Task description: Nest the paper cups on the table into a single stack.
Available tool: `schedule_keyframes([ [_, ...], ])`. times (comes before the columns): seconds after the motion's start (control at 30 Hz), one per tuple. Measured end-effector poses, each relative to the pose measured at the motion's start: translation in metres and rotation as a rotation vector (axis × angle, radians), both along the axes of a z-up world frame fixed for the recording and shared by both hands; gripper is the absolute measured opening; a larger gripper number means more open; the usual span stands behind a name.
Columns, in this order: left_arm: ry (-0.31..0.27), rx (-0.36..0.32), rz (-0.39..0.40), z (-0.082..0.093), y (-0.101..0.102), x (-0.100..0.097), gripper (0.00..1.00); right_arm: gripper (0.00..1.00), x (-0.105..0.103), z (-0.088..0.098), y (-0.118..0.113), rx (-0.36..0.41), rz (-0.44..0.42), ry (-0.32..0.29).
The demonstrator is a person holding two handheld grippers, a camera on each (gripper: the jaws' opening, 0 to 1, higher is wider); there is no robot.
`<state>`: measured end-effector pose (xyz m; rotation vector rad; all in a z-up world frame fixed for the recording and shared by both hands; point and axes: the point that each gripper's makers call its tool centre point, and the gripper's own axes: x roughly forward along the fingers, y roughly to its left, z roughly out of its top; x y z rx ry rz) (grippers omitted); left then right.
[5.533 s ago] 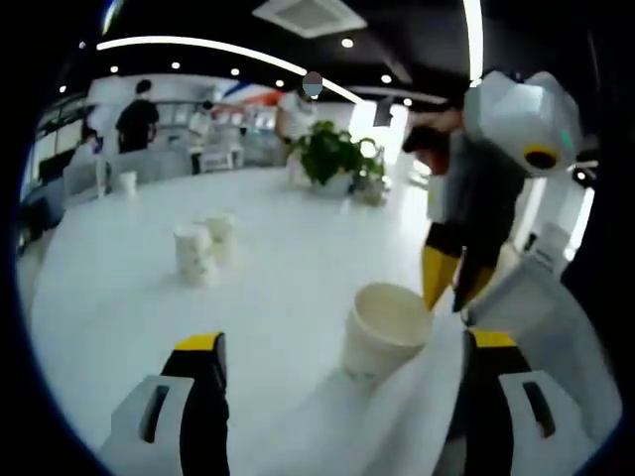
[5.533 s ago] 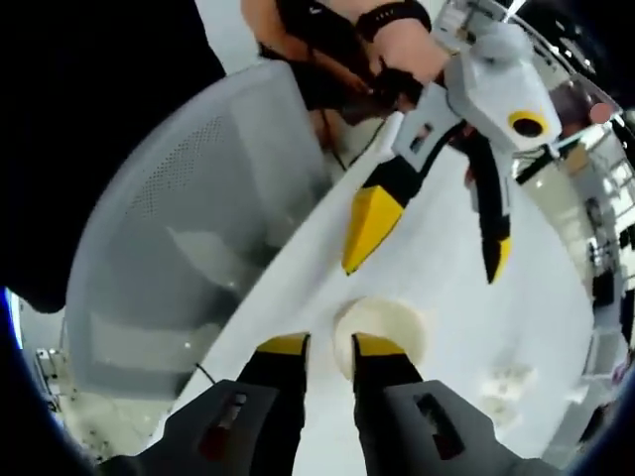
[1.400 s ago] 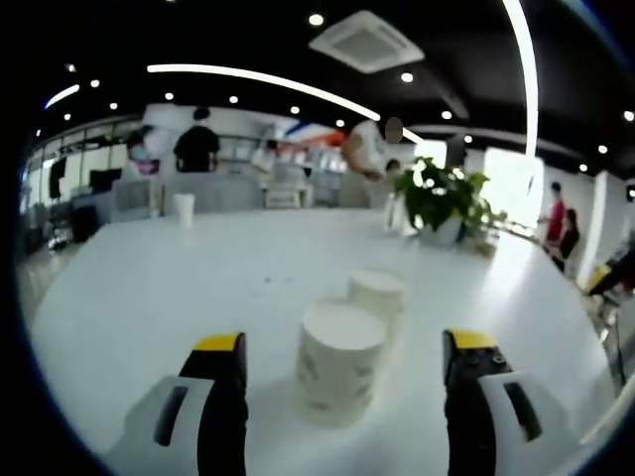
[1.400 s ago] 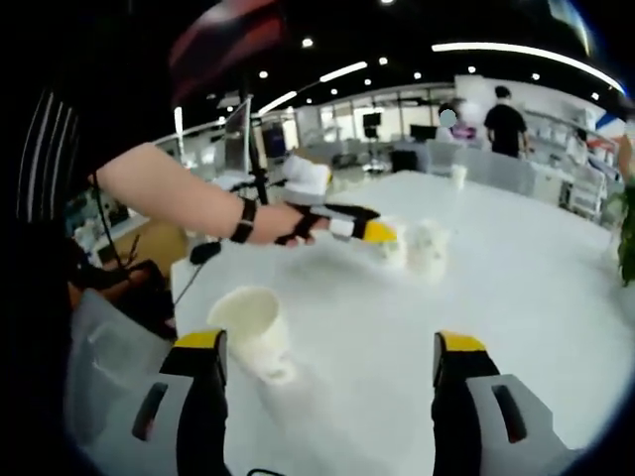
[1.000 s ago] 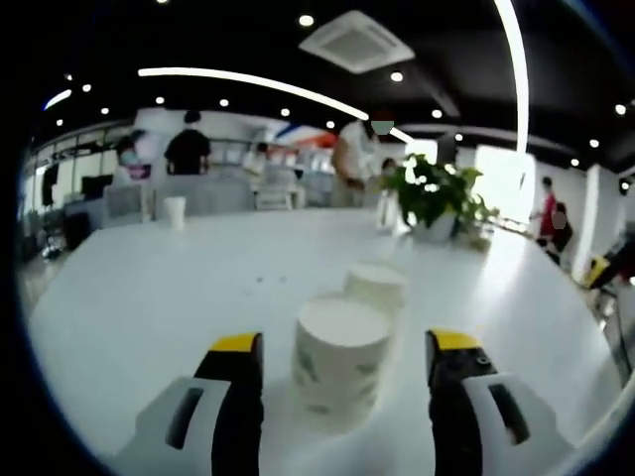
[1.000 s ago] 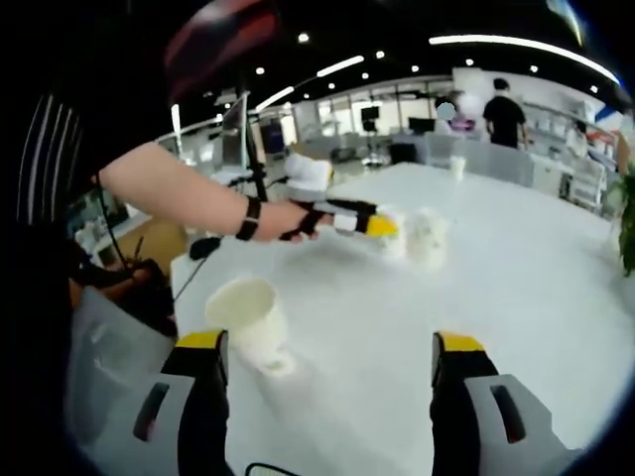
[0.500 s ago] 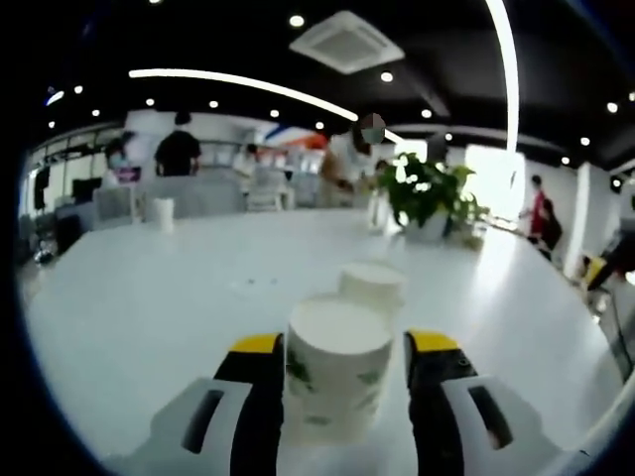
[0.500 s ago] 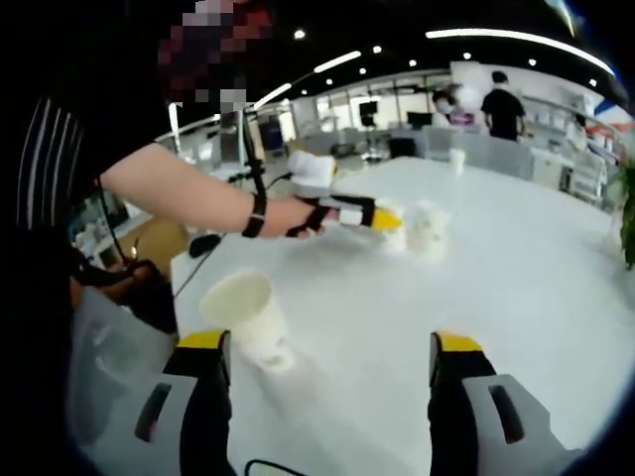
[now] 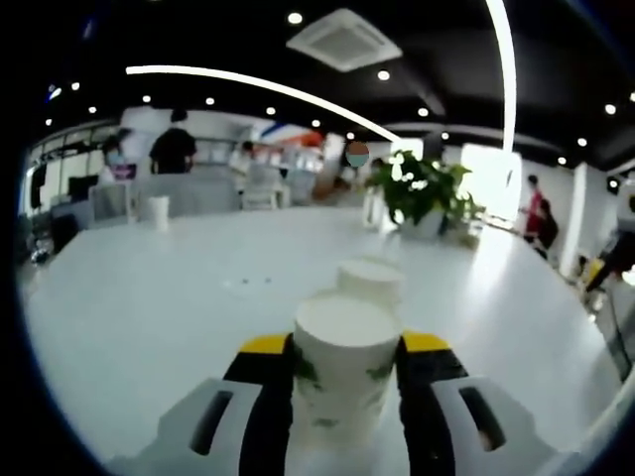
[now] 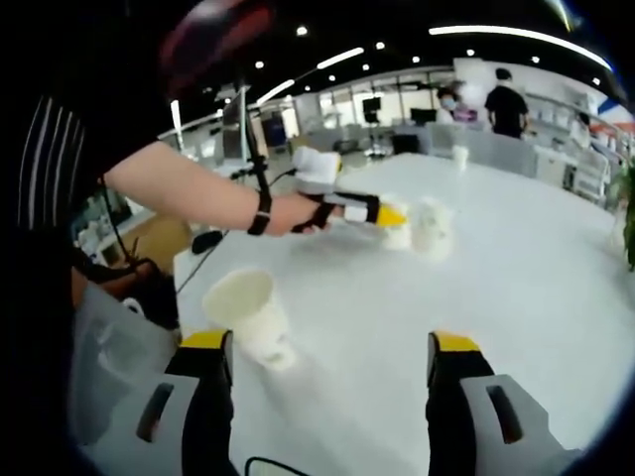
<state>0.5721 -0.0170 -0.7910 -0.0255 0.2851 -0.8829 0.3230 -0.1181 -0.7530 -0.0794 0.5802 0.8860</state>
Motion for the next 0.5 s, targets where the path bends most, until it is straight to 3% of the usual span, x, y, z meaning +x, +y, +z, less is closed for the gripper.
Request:
schedule_keyframes([
  [0.3, -0.005, -0.008, 0.008, 0.015, 0.003, -0.005, 0.37, 0.78, -0.002, 0.006, 0.001, 0.002, 0.004, -0.012],
  [0.5, -0.009, -0.01, 0.007, 0.034, 0.006, -0.017, 0.37, 0.78, -0.006, 0.017, 0.003, 0.012, 0.005, -0.033],
])
